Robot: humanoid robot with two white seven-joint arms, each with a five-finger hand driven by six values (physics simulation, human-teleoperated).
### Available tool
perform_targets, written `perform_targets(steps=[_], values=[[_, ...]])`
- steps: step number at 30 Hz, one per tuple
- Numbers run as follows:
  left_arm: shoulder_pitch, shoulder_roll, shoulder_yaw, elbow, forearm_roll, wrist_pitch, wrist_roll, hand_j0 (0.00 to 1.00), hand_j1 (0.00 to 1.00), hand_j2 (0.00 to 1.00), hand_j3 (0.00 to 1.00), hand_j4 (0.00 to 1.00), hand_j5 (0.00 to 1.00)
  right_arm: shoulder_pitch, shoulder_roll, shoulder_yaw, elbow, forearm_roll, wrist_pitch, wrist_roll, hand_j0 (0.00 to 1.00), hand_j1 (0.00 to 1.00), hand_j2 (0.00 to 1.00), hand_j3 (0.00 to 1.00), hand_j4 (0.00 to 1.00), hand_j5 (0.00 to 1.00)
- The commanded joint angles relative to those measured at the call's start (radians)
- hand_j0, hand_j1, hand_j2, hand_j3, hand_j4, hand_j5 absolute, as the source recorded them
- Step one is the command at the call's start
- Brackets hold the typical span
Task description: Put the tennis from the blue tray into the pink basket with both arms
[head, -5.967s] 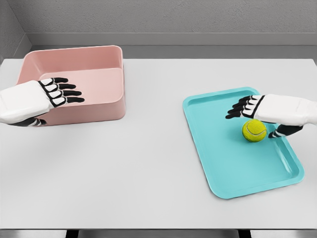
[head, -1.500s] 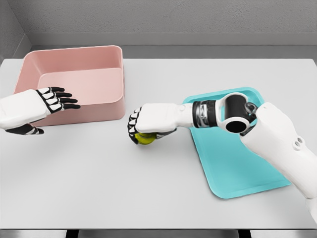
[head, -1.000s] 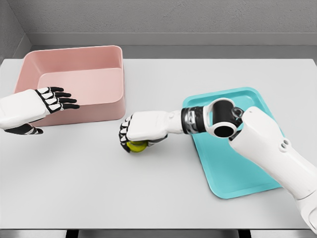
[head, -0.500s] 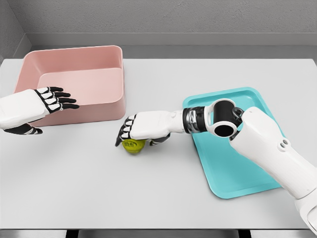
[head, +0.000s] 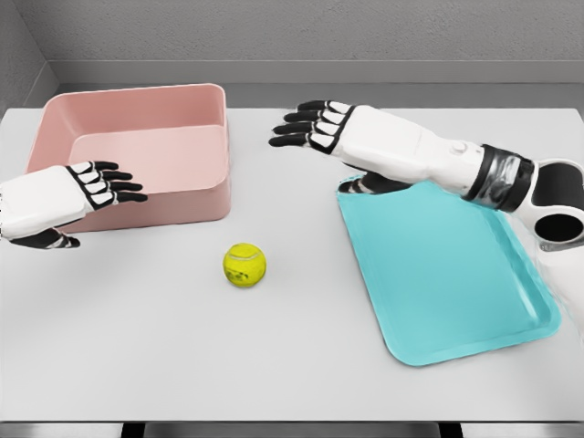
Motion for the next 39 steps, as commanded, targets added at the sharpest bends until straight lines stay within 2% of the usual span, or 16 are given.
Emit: perform_targets(steps=[1, 2, 3, 5, 7, 8, 10, 12, 13, 16, 19, 22, 24, 31, 34, 39], values=[[-0.001, -0.007, -0.009, -0.004, -0.009, 0.001, 0.001, 1.00, 1.00, 1.00, 1.00, 1.00, 1.00, 0.018, -0.078, -0.351, -0.010, -0.128, 0.003, 0.000, 1.00, 1.00, 1.00, 1.00, 1.00, 1.00], [-0.001, -0.018, -0.017, -0.007, -0.021, 0.001, 0.001, 1.00, 1.00, 1.00, 1.00, 1.00, 1.00, 0.096, -0.089, -0.491, 0.010, -0.133, 0.003, 0.000, 1.00, 1.00, 1.00, 1.00, 1.00, 1.00], [-0.001, -0.020, -0.017, -0.009, -0.021, 0.001, 0.001, 1.00, 1.00, 1.00, 1.00, 1.00, 1.00, 0.138, -0.093, -0.558, 0.059, -0.131, 0.003, 0.000, 1.00, 1.00, 1.00, 1.00, 1.00, 1.00], [-0.001, -0.021, -0.018, -0.014, -0.023, 0.001, -0.001, 1.00, 1.00, 1.00, 1.00, 1.00, 1.00, 0.178, -0.135, -0.580, 0.162, -0.131, 0.003, 0.000, 1.00, 1.00, 1.00, 1.00, 1.00, 1.00], [-0.002, -0.033, -0.029, -0.020, -0.043, 0.001, -0.001, 1.00, 1.00, 1.00, 1.00, 1.00, 1.00, 0.238, -0.135, -0.636, 0.199, -0.131, 0.003, 0.000, 1.00, 1.00, 1.00, 1.00, 1.00, 1.00], [-0.004, -0.043, -0.030, -0.021, -0.047, 0.001, -0.004, 1.00, 1.00, 1.00, 1.00, 1.00, 1.00, 0.281, -0.133, -0.658, 0.191, -0.134, 0.003, 0.000, 1.00, 1.00, 1.00, 1.00, 1.00, 1.00], [-0.010, -0.073, -0.032, -0.023, -0.081, 0.001, -0.007, 1.00, 1.00, 1.00, 1.00, 1.00, 1.00, 0.322, -0.133, -0.670, 0.167, -0.145, 0.003, 0.000, 1.00, 1.00, 1.00, 1.00, 1.00, 1.00], [-0.012, -0.098, -0.032, -0.032, -0.101, 0.001, -0.007, 1.00, 1.00, 1.00, 1.00, 1.00, 1.00, 0.423, -0.122, -0.672, -0.011, -0.151, 0.003, 0.000, 1.00, 1.00, 1.00, 1.00, 1.00, 1.00], [-0.013, -0.107, -0.033, -0.040, -0.107, 0.001, -0.009, 1.00, 1.00, 1.00, 1.00, 1.00, 1.00, 0.451, -0.119, -0.664, -0.025, -0.186, 0.003, 0.000, 1.00, 1.00, 1.00, 1.00, 1.00, 1.00], [-0.019, -0.127, -0.043, -0.046, -0.116, 0.001, -0.021, 1.00, 1.00, 1.00, 1.00, 1.00, 1.00, 0.439, -0.118, -0.601, -0.025, -0.188, 0.003, 0.000, 1.00, 1.00, 1.00, 1.00, 1.00, 1.00], [-0.091, -0.179, -0.125, -0.046, -0.147, 0.001, -0.027, 1.00, 1.00, 1.00, 1.00, 1.00, 1.00, 0.390, -0.113, -0.486, -0.025, -0.188, 0.003, 0.000, 1.00, 1.00, 1.00, 1.00, 1.00, 1.00], [-0.114, -0.199, -0.156, -0.046, -0.161, 0.001, -0.029, 1.00, 1.00, 1.00, 1.00, 1.00, 1.00, 0.390, -0.041, -0.410, -0.025, -0.186, 0.003, 0.000, 1.00, 1.00, 1.00, 1.00, 1.00, 1.00], [-0.148, -0.211, -0.201, -0.046, -0.161, 0.001, -0.044, 1.00, 1.00, 1.00, 1.00, 1.00, 1.00, 0.390, -0.041, -0.377, -0.025, -0.186, 0.003, 0.000, 1.00, 1.00, 1.00, 1.00, 1.00, 1.00], [-0.216, -0.239, -0.290, -0.046, -0.161, 0.001, -0.044, 1.00, 1.00, 1.00, 1.00, 1.00, 1.00, 0.387, -0.012, -0.380, -0.023, -0.186, 0.003, 0.000, 1.00, 1.00, 1.00, 1.00, 1.00, 1.00], [-0.262, -0.265, -0.345, -0.041, -0.164, 0.001, -0.044, 1.00, 1.00, 1.00, 1.00, 1.00, 1.00, 0.388, -0.013, -0.385, -0.023, -0.186, 0.003, 0.000, 1.00, 1.00, 1.00, 1.00, 1.00, 1.00], [-0.303, -0.293, -0.406, -0.033, -0.156, 0.001, -0.050, 1.00, 1.00, 1.00, 1.00, 1.00, 1.00, 0.388, -0.015, -0.385, -0.023, -0.186, 0.003, 0.000, 1.00, 1.00, 1.00, 1.00, 1.00, 1.00]])
